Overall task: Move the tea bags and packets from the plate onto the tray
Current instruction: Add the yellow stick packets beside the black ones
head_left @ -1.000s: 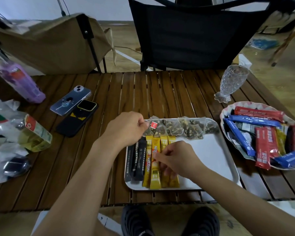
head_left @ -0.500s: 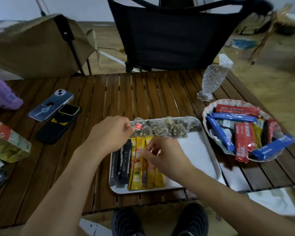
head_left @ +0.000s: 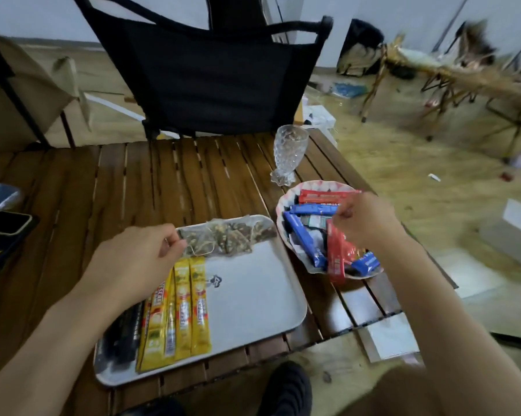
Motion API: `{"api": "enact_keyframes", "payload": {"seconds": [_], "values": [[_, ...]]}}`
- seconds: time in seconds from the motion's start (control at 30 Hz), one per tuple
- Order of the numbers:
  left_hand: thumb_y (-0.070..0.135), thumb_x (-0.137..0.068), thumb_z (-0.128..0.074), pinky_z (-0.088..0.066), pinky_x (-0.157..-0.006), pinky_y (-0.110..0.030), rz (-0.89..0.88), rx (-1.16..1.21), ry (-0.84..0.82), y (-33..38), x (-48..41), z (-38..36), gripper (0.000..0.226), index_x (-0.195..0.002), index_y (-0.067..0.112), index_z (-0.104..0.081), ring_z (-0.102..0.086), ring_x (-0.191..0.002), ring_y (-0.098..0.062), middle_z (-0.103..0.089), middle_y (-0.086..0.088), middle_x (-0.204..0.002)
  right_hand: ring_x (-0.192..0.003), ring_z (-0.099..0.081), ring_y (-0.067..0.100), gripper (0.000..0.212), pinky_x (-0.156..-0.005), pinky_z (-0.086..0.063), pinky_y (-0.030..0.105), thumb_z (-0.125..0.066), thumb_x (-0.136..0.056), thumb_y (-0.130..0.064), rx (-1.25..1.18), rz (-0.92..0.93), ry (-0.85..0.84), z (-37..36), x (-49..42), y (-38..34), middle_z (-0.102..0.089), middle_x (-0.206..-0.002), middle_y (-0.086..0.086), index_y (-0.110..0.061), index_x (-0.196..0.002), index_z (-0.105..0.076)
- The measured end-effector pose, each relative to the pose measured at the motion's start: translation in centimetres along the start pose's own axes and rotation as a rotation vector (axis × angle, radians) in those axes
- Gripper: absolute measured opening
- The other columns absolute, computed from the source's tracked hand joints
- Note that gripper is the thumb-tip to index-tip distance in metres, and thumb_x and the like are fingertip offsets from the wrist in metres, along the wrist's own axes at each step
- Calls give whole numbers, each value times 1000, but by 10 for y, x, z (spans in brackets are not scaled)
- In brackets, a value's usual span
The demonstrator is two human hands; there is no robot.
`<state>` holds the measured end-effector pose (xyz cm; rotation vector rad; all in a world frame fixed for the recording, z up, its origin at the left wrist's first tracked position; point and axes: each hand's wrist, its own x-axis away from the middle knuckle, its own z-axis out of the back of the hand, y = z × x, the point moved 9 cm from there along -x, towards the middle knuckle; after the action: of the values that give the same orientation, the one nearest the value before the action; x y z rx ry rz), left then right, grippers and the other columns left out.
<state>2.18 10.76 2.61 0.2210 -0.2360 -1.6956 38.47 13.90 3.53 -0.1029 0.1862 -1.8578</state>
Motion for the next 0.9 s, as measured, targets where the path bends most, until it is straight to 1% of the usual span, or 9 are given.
{"api": "enact_keyframes", "payload": {"seconds": [0.07, 0.17, 0.27, 0.4, 0.5, 0.57, 0.63, 0.7, 0.9], "values": [[51, -99, -48, -57, -57, -32, -6, -18, -4, 2, 0, 0, 26, -80, 36, -57, -60, -60, -2, -62, 13, -66, -68, -68, 25, 12, -59, -53, 28, -65, -82, -21, -11, -116, -97, -6, -10, 40, -70, -74, 6, -12, -83, -72], [51, -99, -48, -55, -54, -29, -19, -32, 2, 5, -2, -1, 27, -79, 35, -57, -60, -59, -2, -62, 13, -66, -55, -70, 21, 20, -56, -61, 33, -70, -81, -26, -67, -204, -230, -21, -14, 65, -70, -62, 6, -7, -74, -68], [53, -98, -46, -50, -51, -24, -27, -50, -6, 7, -4, -5, 28, -80, 36, -56, -60, -60, -2, -63, 14, -68, -58, -70, 20, 19, -65, -63, 37, -72, -76, -29, -65, -218, -206, -27, -18, 67, -71, -67, 5, -12, -75, -65], [55, -97, -47, -47, -46, -22, -44, -43, 3, 6, -3, -8, 27, -78, 37, -56, -59, -52, -1, -62, 13, -62, -65, -72, 24, 18, -72, -62, 42, -74, -78, -22, -74, -245, -194, -32, -23, 64, -71, -72, 6, -13, -79, -59], [55, -97, -47, -50, -48, -23, -48, -39, 7, 6, -3, -7, 27, -78, 38, -56, -60, -55, -1, -63, 13, -65, -70, -71, 23, 21, -74, -61, 40, -74, -79, -25, -57, -249, -196, -32, -24, 60, -70, -79, 5, -14, -81, -56], [55, -98, -46, -50, -50, -23, -40, -38, -3, 5, -3, -6, 27, -80, 37, -56, -61, -59, -2, -63, 14, -68, -69, -67, 20, 26, -65, -58, 35, -77, -79, -28, -70, -252, -199, -32, -24, 59, -66, -77, 4, -14, -80, -55], [54, -98, -46, -49, -52, -23, -32, -35, -6, 5, -2, -4, 26, -81, 37, -56, -60, -60, -2, -62, 14, -68, -63, -62, 16, 27, -52, -47, 28, -77, -80, -30, -83, -262, -200, -31, -23, 62, -63, -73, 4, -12, -78, -57], [53, -99, -46, -49, -52, -24, -24, -38, -1, 3, -2, -2, 25, -82, 36, -56, -59, -59, -1, -61, 14, -68, -57, -59, 16, 23, -46, -38, 23, -74, -83, -26, -104, -274, -209, -29, -22, 66, -63, -68, 5, -7, -78, -62], [53, -100, -45, -49, -50, -21, -13, -20, 30, -6, -1, 4, 22, -89, 37, -57, -62, -55, -1, -62, 14, -69, -53, -57, 18, 18, -47, -38, 23, -69, -89, -20, -76, -257, -216, -7, -14, 67, -65, -67, 10, -3, -90, -71]]}}
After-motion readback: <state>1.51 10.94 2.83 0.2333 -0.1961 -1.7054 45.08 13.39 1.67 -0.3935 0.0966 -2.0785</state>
